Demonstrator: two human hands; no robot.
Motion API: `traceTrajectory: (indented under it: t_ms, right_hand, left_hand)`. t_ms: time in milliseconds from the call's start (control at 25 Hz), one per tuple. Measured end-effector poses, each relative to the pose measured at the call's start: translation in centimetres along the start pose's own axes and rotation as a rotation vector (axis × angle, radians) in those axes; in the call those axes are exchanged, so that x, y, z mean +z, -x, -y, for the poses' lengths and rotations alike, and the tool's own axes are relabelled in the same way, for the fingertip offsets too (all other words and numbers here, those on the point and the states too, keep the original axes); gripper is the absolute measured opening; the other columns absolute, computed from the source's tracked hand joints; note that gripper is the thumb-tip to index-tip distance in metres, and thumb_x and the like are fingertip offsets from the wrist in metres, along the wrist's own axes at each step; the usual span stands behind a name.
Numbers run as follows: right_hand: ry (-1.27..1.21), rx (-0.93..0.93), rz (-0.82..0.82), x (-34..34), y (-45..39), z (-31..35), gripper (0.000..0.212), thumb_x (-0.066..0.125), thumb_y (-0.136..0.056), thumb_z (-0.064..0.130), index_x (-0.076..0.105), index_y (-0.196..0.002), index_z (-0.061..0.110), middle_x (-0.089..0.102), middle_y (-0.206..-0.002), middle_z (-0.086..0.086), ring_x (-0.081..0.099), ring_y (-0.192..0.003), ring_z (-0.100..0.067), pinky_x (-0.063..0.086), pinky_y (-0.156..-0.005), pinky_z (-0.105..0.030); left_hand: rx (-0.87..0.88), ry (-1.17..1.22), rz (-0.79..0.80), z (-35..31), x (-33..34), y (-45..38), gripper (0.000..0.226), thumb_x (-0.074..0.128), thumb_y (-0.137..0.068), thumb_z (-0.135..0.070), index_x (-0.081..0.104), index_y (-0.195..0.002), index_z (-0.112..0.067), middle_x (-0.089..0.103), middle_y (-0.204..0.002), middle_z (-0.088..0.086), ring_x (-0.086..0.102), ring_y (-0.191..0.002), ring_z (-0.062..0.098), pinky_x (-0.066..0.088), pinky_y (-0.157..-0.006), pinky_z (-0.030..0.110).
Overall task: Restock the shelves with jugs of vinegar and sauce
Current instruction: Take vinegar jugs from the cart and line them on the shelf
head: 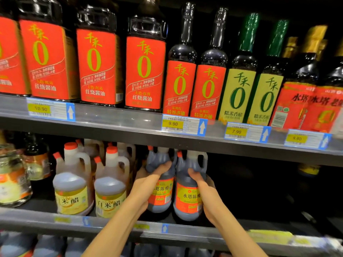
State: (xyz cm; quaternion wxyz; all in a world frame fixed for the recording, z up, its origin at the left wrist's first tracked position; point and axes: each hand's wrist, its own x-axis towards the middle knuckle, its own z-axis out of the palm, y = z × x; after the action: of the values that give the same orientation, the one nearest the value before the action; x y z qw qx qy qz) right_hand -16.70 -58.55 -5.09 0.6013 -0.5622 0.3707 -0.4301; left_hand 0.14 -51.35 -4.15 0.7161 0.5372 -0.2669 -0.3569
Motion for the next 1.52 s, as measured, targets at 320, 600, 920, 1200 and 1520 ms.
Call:
traceTrajectory:
  t_ms: [320, 600, 920, 1200, 1520]
  right_hand:
    - [-0.030, -0.059, 0.060, 0.7, -0.3, -3.2, 0.078, 0.084, -0.053, 0.065, 0.068, -0.119, 0.028, 0.081, -0.104, 0.001, 0.079, -0.092, -0.019, 0.061, -0.066, -0.024]
    - [-0.014, -0.038, 0.108, 0.4, -0.3, -3.4, 0.072, 0.084, -0.060, 0.064, 0.059, -0.121, 0.035, 0.080, -0.104, 0.014, 0.077, -0.095, -0.011, 0.060, -0.067, -0.019]
    - [0.096, -0.141, 0.008, -0.2, 2.5, -4.2, 0.086, 0.089, -0.066, 0.052, 0.046, -0.138, 0.030, 0.067, -0.125, 0.015, 0.069, -0.107, 0.002, 0.060, -0.080, -0.019]
    - [0.447, -0.153, -0.017, -0.6, 1.8, -4.5, 0.078, 0.094, -0.070, 0.035, 0.043, -0.129, 0.031, 0.065, -0.106, 0.020, 0.066, -0.091, 0.005, 0.054, -0.063, -0.009]
    - [0.445, -0.094, 0.047, -1.1, -1.7, -4.7, 0.078, 0.091, -0.047, 0.057, 0.052, -0.113, 0.048, 0.073, -0.111, 0.015, 0.072, -0.101, -0.003, 0.062, -0.085, -0.031]
  left_hand:
    - [0.065, -0.033, -0.022, 2.9, -1.7, -0.1, 0.037, 0.089, -0.073, -0.038, 0.072, -0.104, -0.029, 0.080, -0.090, -0.013, 0.077, -0.080, 0.009, 0.056, -0.065, 0.028]
    - [0.059, -0.129, 0.001, 3.2, -2.8, 0.2, 0.077, 0.088, -0.051, -0.061, 0.072, -0.116, -0.023, 0.080, -0.103, -0.009, 0.076, -0.095, 0.011, 0.059, -0.086, 0.037]
    - [0.131, -0.447, -0.217, 3.3, -2.2, 3.9, 0.087, 0.084, -0.043, -0.075, 0.051, -0.105, -0.024, 0.056, -0.098, -0.019, 0.057, -0.089, -0.002, 0.045, -0.067, 0.020]
    - [0.251, -0.614, -0.316, 4.3, -1.3, 3.3, 0.090, 0.096, -0.054, -0.051, 0.054, -0.121, -0.008, 0.049, -0.098, -0.004, 0.047, -0.097, 0.017, 0.038, -0.077, 0.028]
    - [0.333, -0.563, -0.303, 4.6, -1.7, 0.9, 0.080, 0.097, -0.063, -0.035, 0.055, -0.125, -0.005, 0.070, -0.107, 0.003, 0.065, -0.096, 0.019, 0.039, -0.059, 0.008]
